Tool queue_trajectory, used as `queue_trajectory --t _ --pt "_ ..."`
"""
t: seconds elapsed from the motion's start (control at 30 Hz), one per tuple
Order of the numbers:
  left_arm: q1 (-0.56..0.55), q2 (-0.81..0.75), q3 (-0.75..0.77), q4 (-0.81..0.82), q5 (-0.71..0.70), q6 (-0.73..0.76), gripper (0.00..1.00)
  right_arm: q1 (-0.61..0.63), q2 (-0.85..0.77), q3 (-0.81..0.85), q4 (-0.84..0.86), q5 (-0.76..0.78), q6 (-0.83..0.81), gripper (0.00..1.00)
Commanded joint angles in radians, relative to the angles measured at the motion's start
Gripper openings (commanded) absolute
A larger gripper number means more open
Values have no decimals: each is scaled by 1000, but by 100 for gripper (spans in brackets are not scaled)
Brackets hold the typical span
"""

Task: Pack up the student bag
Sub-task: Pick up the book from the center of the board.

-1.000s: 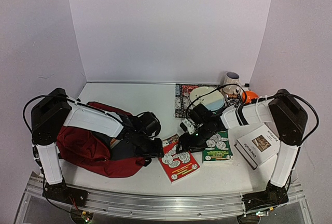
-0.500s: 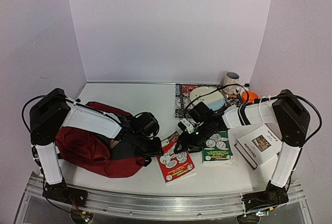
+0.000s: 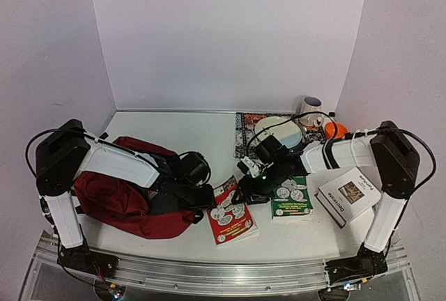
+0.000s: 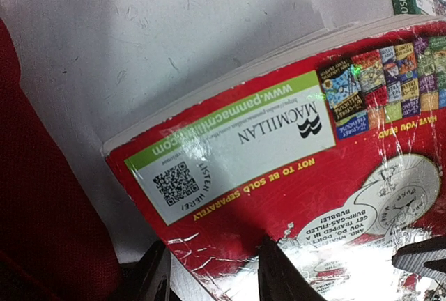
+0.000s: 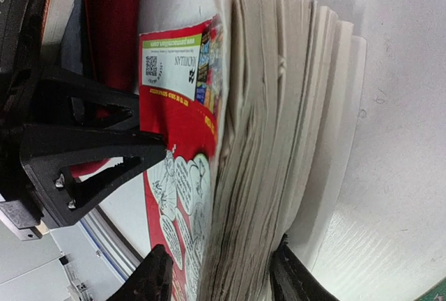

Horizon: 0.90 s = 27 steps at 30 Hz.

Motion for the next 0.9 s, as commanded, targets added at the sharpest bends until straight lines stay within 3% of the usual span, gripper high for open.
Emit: queue_trajectory --t 0.0,0.17,0.33,0.57,0.87 --pt "-8 -39 -2 65 2 -2 44 23 -30 36 61 -80 10 46" --pt "-9 -48 -5 65 -3 1 45 22 -26 43 61 -80 13 42" --pt "-8 -75 -10 65 -27 1 47 18 -39 44 62 -73 16 27" --pt "7 -193 -70 104 -116 -16 60 -6 -91 17 72 -61 24 8" --pt "38 -337 -172 208 -154 -64 81 -38 -188 -7 116 -82 37 5"
